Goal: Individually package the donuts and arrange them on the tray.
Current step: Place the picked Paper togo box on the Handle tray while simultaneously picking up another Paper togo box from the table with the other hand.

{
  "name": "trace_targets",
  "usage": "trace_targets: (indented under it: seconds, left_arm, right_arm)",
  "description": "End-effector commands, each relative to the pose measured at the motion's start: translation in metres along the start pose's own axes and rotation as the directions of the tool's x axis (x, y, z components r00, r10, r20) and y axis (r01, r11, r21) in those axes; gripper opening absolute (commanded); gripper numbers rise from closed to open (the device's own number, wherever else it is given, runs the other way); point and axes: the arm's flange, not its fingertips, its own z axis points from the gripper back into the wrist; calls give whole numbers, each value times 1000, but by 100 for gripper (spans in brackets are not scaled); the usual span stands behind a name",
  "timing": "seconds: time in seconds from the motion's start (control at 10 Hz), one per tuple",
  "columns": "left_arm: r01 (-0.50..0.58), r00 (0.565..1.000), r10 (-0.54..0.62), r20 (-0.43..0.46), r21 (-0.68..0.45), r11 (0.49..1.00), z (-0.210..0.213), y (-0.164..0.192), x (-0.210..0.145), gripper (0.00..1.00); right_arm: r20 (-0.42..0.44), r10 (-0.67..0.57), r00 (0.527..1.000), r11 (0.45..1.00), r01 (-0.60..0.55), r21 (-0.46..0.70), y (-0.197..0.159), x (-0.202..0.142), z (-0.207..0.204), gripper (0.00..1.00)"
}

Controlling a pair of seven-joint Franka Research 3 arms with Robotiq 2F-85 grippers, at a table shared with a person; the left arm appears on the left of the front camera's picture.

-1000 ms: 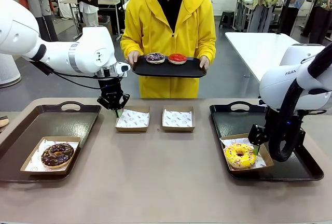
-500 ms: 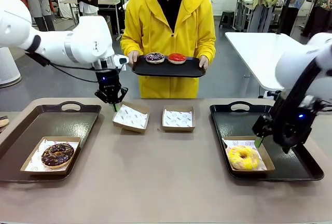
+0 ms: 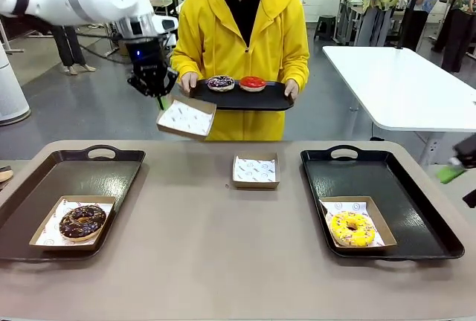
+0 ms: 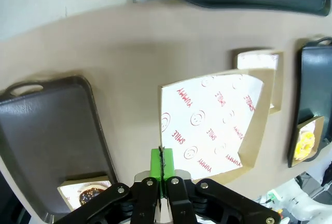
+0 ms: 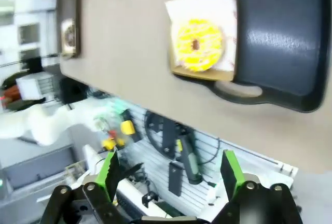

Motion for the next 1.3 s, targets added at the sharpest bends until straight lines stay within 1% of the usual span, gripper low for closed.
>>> trace_targets:
  seconds: [0.0,0.1,0.2,0.3,0.5,0.6,0.7,0.8,0.9,1.2]
  left_arm:
    - [-28,999,28,37,7,1000,14,-14,16,0]
    - [-40,998,39,55,10,999,21,-16,22,0]
    - [-51,997,50,60,13,999,22,-17,27,0]
    - [-59,997,58,56,15,998,19,-16,31,0]
    - [-85,995,84,54,23,996,12,-14,40,0]
    - [-91,994,89,57,26,996,10,-14,43,0]
    - [-57,997,57,56,-2,998,9,-10,30,0]
    - [-57,997,57,56,-2,998,9,-10,30,0]
    - [-57,997,57,56,-2,998,9,-10,30,0]
    - [-57,997,57,56,-2,998,9,-10,30,0]
  right_arm:
    - [-13,87,996,962,-80,261,-38,-7,14,100]
    - [45,69,997,927,-81,367,-58,-9,24,100]
    - [103,23,994,887,-68,457,-75,-6,33,100]
    - [129,-58,990,841,-21,541,-92,0,39,100]
    - [119,-175,977,775,63,629,-118,10,42,100]
    - [110,-189,976,765,76,639,-127,13,40,100]
    - [100,-209,973,760,98,642,-134,15,37,100]
    - [109,-178,978,777,72,626,-134,16,34,100]
    - [101,-214,972,766,103,635,-131,9,33,100]
    - [101,-214,972,766,103,635,-131,9,33,100]
